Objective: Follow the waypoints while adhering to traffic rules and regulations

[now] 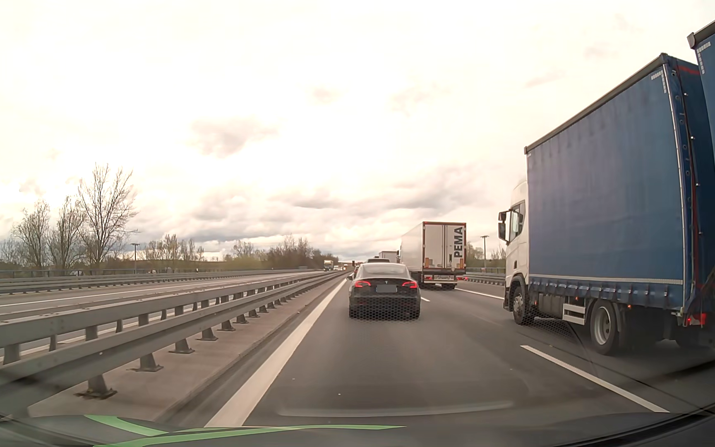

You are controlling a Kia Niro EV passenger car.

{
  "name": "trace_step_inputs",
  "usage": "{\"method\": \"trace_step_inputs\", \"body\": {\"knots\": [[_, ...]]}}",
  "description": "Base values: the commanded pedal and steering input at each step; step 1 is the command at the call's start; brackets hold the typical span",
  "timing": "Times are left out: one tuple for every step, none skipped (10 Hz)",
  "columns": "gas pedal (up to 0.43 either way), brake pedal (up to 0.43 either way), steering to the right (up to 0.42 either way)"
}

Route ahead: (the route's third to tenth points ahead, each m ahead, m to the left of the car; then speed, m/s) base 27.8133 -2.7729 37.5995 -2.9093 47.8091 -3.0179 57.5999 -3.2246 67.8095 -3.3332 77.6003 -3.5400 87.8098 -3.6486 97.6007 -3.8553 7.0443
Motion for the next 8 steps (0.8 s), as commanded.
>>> {"method": "trace_step_inputs", "body": {"knots": [[0.047, 0.0, 0.0], [0.047, 0.0, 0.0], [0.047, 0.0, 0.0], [0.047, 0.0, 0.001], [0.047, 0.0, 0.0], [0.047, 0.0, 0.001], [0.047, 0.0, 0.0], [0.047, 0.0, 0.0]]}}
